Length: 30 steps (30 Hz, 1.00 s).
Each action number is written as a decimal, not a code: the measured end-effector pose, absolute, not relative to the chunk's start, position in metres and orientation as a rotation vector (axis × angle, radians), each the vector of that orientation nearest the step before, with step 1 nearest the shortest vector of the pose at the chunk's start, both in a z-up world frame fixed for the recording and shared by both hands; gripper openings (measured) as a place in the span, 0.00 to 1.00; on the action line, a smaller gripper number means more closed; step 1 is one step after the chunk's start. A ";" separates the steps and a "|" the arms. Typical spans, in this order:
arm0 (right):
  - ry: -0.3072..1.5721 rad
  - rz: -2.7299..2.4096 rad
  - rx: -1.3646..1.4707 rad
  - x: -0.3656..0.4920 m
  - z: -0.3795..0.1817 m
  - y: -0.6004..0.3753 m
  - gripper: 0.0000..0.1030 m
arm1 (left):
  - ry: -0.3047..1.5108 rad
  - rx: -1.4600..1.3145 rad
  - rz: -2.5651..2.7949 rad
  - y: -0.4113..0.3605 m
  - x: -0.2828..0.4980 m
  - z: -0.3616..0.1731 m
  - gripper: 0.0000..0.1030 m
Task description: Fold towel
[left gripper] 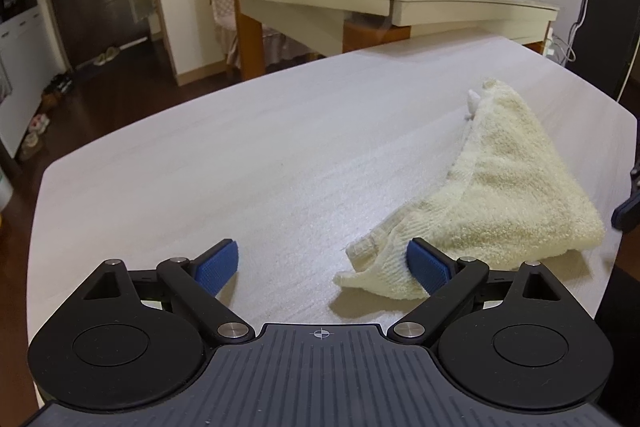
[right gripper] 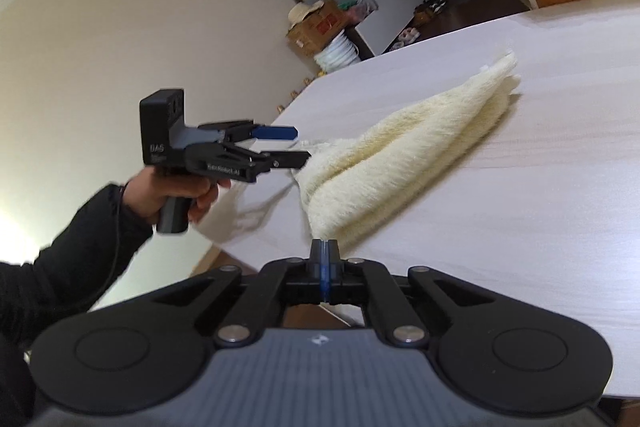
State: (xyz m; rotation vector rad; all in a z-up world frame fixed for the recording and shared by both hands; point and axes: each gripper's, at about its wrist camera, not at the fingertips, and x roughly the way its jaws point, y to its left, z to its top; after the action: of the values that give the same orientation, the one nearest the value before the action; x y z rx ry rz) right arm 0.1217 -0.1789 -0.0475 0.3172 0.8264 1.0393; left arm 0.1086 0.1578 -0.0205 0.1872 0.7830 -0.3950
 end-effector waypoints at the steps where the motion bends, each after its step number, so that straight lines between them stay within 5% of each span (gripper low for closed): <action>1: 0.827 1.039 0.322 0.123 -0.047 -0.183 0.01 | 0.783 0.189 -0.395 0.157 0.109 -0.020 0.93; 6: 0.803 1.071 0.338 0.121 -0.044 -0.167 0.26 | 0.786 0.196 -0.391 0.155 0.109 -0.020 0.93; 15: 0.791 1.040 0.359 0.122 -0.055 -0.135 0.25 | 0.786 0.210 -0.380 0.153 0.108 -0.019 0.93; 18: 0.784 1.025 0.385 0.123 -0.057 -0.132 0.06 | 0.783 0.212 -0.382 0.154 0.107 -0.020 0.92; 30: 0.839 1.077 0.184 0.137 -0.034 -0.175 0.02 | 0.792 0.179 -0.407 0.160 0.112 -0.023 0.93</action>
State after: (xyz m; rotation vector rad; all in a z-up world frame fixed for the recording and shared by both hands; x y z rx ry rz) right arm 0.1372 -0.1755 -0.0337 0.1836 0.8390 1.0771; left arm 0.1120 0.1600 -0.0225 0.1795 0.7918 -0.4067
